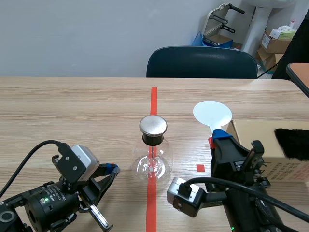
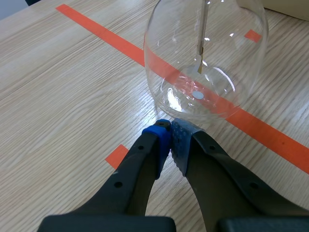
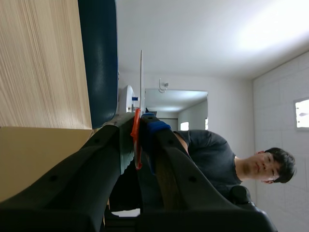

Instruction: Do the electroscope experiment

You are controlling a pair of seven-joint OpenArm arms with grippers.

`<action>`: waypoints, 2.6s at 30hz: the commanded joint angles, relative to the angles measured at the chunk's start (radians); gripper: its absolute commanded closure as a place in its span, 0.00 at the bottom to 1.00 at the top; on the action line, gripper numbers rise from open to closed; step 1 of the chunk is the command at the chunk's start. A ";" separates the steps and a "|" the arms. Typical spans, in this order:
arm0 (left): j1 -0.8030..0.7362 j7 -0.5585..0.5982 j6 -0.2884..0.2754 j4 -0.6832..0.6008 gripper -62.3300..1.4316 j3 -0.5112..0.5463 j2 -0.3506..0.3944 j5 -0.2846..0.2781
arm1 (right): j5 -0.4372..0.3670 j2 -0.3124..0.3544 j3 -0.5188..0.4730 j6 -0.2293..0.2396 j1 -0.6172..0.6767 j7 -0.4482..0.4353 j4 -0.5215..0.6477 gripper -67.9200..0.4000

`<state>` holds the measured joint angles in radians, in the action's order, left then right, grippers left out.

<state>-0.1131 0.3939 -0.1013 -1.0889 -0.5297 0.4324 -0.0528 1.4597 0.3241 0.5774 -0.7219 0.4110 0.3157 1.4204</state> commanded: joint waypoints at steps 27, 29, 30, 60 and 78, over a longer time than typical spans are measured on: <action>0.008 0.013 0.003 -0.017 0.92 0.001 -0.005 -0.010 | 0.001 0.003 -0.006 -0.061 -0.009 -0.441 0.040 0.97; 0.008 0.013 0.003 -0.017 0.92 0.001 -0.005 -0.010 | 0.001 0.003 -0.006 -0.061 -0.009 -0.443 0.040 0.97; 0.008 0.013 0.003 -0.017 0.92 0.001 -0.005 -0.010 | 0.001 0.003 -0.006 -0.061 -0.009 -0.444 0.040 0.97; 0.008 0.013 0.003 -0.017 0.92 0.001 -0.005 -0.010 | 0.001 0.003 -0.006 -0.061 -0.009 -0.208 0.040 0.97; 0.008 0.013 0.003 -0.017 0.92 0.001 -0.005 -0.010 | 0.001 0.003 -0.006 -0.061 -0.009 0.156 0.040 0.97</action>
<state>-0.1131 0.3939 -0.1009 -1.0889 -0.5297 0.4324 -0.0536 1.4597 0.3241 0.5774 -0.7219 0.4110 0.4641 1.4384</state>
